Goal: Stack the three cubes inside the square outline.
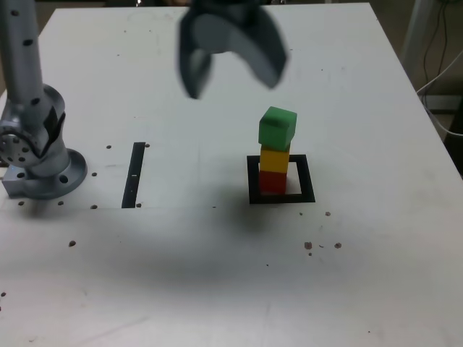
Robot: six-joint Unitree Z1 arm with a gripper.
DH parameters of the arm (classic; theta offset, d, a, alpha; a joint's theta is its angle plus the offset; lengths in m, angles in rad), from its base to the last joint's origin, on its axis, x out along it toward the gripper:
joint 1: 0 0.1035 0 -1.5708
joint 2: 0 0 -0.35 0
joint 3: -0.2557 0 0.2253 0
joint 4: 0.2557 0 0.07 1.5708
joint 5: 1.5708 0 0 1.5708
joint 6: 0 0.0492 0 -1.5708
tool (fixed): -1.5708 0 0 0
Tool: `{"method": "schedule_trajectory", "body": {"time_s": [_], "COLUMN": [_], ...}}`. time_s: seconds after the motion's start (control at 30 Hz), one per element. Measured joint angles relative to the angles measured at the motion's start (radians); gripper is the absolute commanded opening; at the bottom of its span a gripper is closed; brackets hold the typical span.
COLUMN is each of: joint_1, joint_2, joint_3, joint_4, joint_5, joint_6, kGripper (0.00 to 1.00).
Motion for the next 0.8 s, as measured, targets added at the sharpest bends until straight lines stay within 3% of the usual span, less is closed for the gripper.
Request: {"method": "schedule_trajectory", "body": {"time_s": [0.3, 0.53, 0.8], "joint_1": [0.000, 0.000, 0.000], "joint_2": [-0.115, -0.152, -0.185], "joint_3": [0.260, 0.471, 0.644], "joint_4": [-0.071, -0.234, -0.339], "joint_5": [-0.004, 0.010, 0.009], "joint_6": [-0.018, -0.034, -0.091], "kGripper": [1.00, 1.00, 1.00]}}
